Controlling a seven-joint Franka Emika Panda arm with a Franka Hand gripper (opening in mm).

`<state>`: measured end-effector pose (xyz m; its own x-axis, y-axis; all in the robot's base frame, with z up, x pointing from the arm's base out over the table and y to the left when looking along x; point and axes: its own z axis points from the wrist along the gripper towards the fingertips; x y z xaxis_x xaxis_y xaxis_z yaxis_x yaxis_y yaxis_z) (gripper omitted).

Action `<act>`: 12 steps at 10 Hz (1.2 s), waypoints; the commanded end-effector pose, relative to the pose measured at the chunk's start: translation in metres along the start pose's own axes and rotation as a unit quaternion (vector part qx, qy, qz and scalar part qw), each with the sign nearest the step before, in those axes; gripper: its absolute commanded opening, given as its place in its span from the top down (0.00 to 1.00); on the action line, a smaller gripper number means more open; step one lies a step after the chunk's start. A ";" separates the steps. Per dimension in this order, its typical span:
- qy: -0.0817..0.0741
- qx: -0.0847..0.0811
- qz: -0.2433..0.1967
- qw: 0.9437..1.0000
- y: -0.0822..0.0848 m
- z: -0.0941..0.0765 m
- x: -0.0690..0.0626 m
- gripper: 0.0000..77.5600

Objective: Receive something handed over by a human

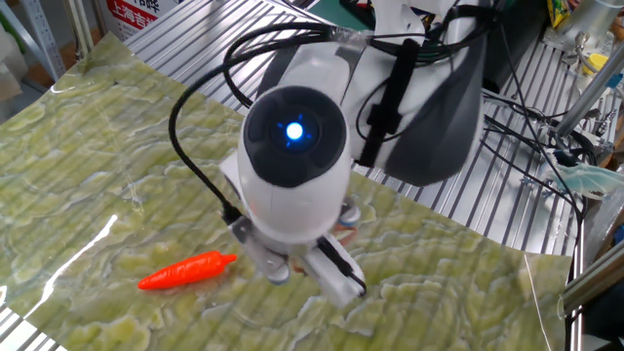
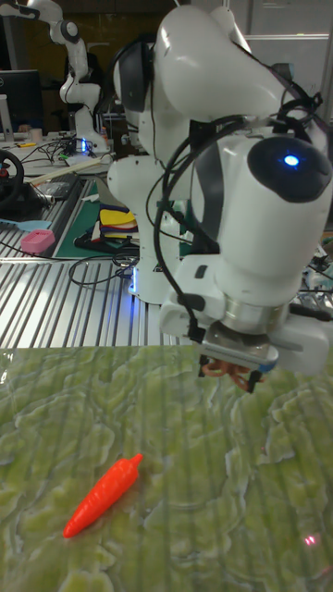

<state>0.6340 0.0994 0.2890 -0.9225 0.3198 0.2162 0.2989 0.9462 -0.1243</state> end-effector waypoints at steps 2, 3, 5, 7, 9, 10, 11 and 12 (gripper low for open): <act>-0.093 0.039 -0.064 0.993 -0.047 0.066 -0.029 0.98; -0.094 0.036 -0.068 0.993 -0.047 0.080 -0.032 0.98; -0.076 0.006 -0.067 0.995 -0.043 0.090 -0.034 0.98; -0.072 -0.009 -0.066 0.995 -0.043 0.089 -0.033 0.98; -0.074 -0.011 -0.068 0.995 -0.037 0.090 -0.035 0.98; -0.074 -0.011 -0.061 0.995 -0.029 0.087 -0.036 0.98; -0.074 -0.013 -0.053 0.996 -0.025 0.086 -0.036 0.98; -0.074 -0.014 -0.054 0.996 -0.025 0.086 -0.036 0.98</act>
<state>0.6377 0.0594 0.1987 -0.9750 0.2053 0.0849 0.1984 0.9766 -0.0834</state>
